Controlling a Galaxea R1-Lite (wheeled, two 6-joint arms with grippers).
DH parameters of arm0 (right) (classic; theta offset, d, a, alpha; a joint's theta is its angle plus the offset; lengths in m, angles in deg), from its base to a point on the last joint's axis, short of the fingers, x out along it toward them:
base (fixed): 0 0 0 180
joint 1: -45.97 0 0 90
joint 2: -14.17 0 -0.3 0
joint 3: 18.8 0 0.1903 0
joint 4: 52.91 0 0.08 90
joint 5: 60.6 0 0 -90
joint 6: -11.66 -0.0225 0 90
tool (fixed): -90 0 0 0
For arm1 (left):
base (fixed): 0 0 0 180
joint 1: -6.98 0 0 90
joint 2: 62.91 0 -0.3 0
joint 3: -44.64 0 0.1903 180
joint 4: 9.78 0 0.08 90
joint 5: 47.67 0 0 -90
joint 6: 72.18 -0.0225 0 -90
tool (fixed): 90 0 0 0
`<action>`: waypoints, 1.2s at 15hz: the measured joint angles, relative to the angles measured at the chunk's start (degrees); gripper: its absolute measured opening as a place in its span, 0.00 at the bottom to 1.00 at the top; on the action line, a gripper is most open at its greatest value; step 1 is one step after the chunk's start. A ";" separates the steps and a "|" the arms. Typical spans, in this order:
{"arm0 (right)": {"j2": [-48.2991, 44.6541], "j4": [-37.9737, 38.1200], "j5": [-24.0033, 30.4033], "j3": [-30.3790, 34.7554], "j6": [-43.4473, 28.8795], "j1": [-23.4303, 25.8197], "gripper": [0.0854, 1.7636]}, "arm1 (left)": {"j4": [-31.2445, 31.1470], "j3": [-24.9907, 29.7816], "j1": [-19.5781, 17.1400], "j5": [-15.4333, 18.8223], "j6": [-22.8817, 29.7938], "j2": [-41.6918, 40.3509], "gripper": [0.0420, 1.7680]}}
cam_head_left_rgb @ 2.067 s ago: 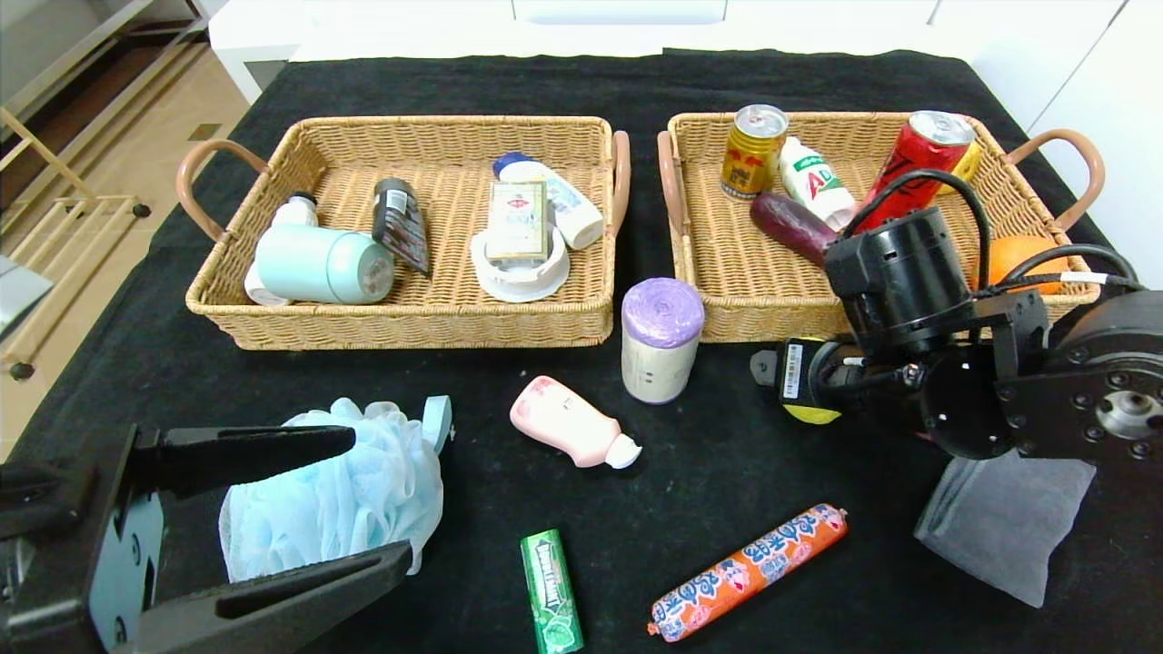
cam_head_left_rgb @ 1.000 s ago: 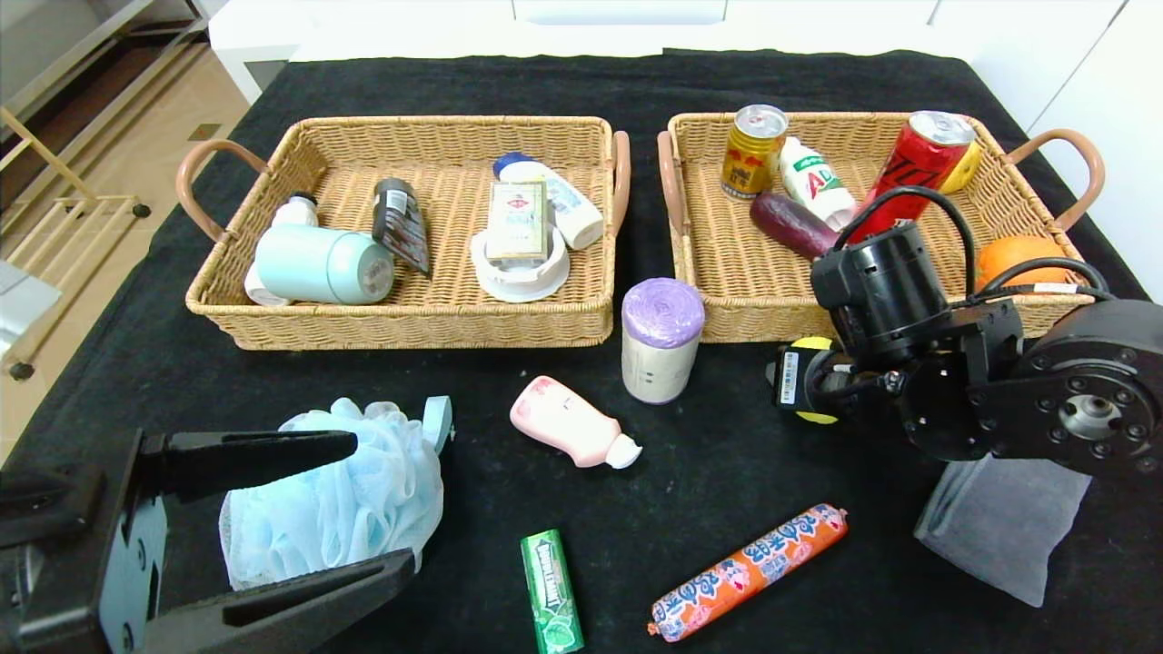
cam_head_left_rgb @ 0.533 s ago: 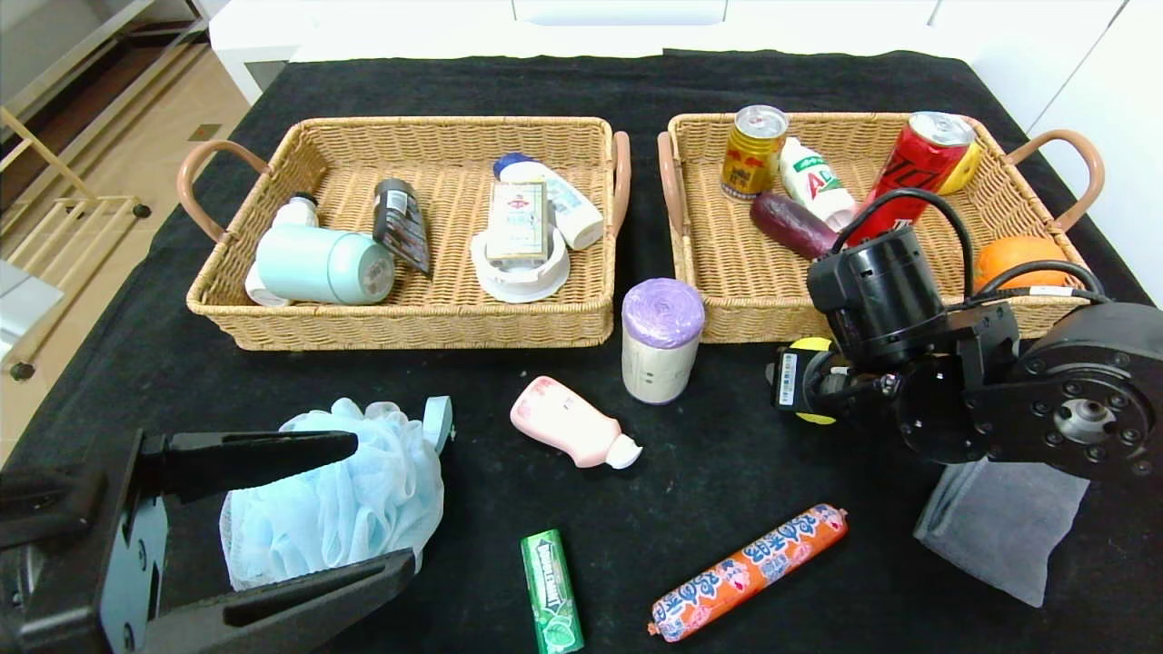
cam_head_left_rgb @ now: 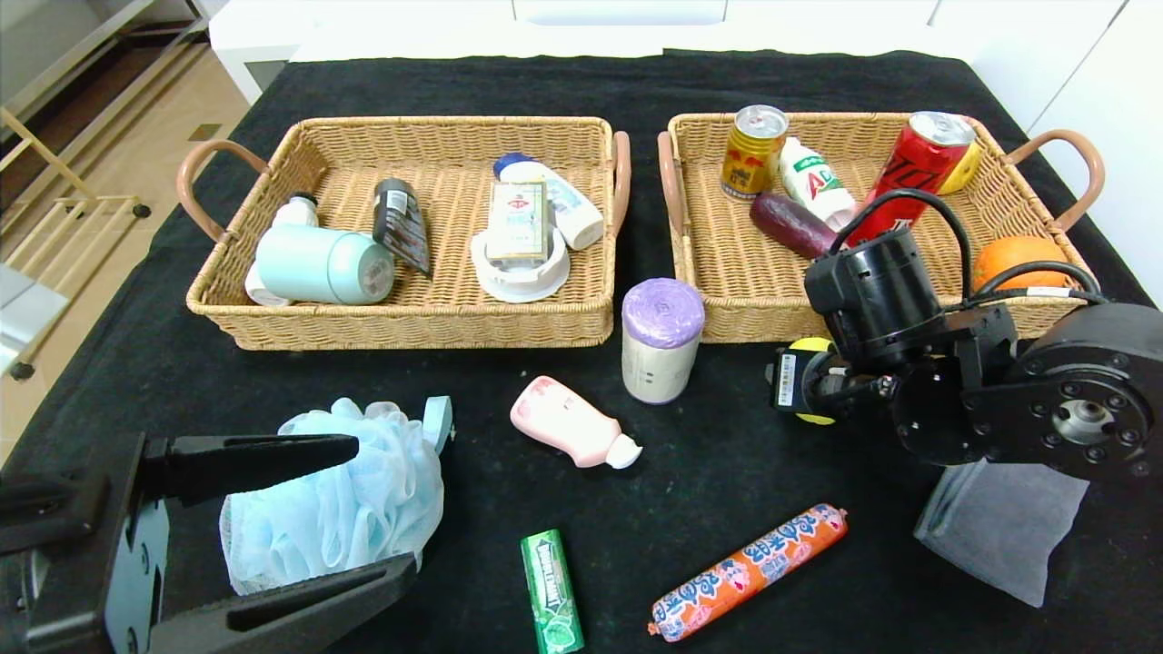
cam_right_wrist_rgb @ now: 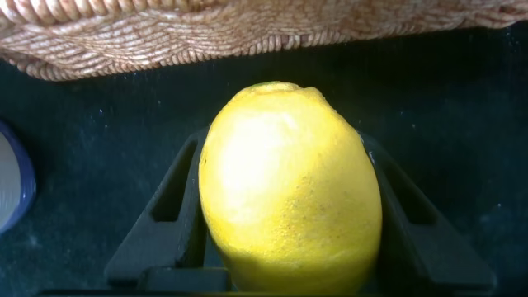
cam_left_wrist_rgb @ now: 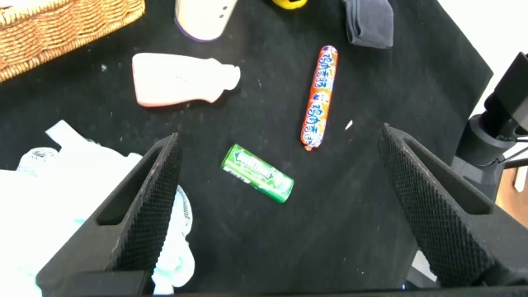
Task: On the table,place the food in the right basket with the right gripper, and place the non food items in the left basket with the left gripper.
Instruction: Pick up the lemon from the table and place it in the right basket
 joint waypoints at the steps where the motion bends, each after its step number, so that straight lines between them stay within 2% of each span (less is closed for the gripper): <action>1: -0.50 0.26 -0.02 0.00 0.11 -0.26 0.61 | -0.01 0.00 -0.05 0.00 0.02 0.00 0.97; 9: -7.30 0.17 -0.18 -1.93 8.40 -4.00 0.61 | 0.07 -0.20 -0.30 -0.11 0.09 0.02 0.97; 14: -6.95 0.10 -0.02 -9.18 13.03 -3.72 0.61 | 0.07 -0.15 -0.35 -0.11 0.02 0.22 0.97; 18: -2.54 0.10 0.28 -18.27 14.88 -2.36 0.61 | 0.07 -0.20 -0.38 -0.11 -0.44 0.20 0.97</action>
